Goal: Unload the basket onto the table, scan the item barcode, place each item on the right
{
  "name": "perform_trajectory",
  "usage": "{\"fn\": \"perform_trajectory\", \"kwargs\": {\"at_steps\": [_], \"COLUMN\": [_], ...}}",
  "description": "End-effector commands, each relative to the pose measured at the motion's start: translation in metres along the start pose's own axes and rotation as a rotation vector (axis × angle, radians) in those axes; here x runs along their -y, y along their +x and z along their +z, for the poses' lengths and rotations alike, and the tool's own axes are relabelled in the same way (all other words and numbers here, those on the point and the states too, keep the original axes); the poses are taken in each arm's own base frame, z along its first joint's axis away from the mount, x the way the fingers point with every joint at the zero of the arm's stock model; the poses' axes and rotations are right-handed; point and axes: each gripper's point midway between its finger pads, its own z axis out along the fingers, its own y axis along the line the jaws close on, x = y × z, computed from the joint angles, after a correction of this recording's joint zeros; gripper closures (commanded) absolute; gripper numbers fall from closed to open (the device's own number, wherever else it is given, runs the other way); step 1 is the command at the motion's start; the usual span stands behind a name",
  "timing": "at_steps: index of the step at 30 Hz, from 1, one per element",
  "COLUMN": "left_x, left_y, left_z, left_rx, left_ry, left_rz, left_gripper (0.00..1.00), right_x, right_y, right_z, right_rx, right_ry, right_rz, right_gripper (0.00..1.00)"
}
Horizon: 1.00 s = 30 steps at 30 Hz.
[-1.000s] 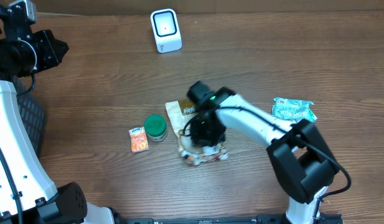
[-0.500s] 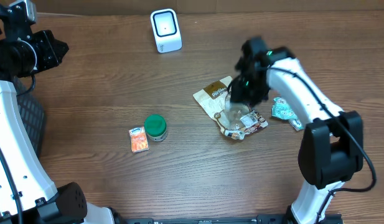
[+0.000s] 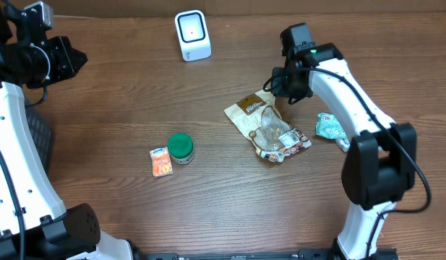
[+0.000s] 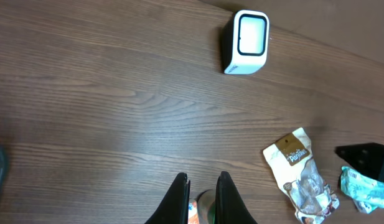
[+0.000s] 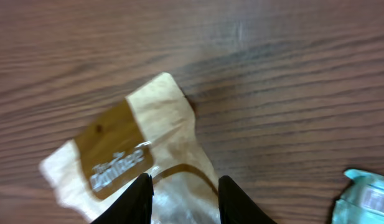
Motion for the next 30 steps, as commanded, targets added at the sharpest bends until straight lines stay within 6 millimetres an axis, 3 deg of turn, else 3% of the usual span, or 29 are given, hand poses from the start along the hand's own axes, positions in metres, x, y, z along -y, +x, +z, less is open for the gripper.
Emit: {"fn": "perform_trajectory", "kwargs": {"at_steps": [1, 6, 11, 16, 21, 26, 30], "left_x": [0.005, 0.006, 0.006, 0.006, 0.006, 0.006, 0.006], "left_y": [-0.001, 0.0, -0.002, -0.001, 0.0, 0.002, 0.002], "left_z": [0.002, 0.002, 0.002, 0.002, 0.002, 0.002, 0.002], "left_rx": [0.0, -0.002, 0.002, 0.0, -0.002, -0.01, -0.011], "left_ry": [0.014, 0.015, 0.015, 0.015, 0.014, 0.015, 0.014], "left_rz": [0.034, 0.039, 0.042, 0.04, 0.04, 0.054, 0.054], "left_gripper": [0.96, 0.96, 0.96, 0.96, 0.96, 0.96, 0.96], "right_x": [-0.001, -0.016, -0.048, -0.079, -0.098, -0.108, -0.092], "right_y": [0.006, 0.015, 0.028, 0.055, 0.082, 0.119, 0.151], "right_z": [0.023, 0.038, 0.038, 0.033, 0.03, 0.018, 0.007], "right_rx": [-0.048, -0.094, -0.129, -0.185, -0.248, -0.378, -0.512], "right_ry": [-0.002, -0.06, -0.19, -0.259, -0.272, -0.338, -0.292], "right_rz": [0.008, -0.037, -0.188, -0.333, -0.388, -0.453, -0.529], "right_gripper": [0.67, 0.67, 0.67, 0.67, 0.67, 0.67, 0.67]}}
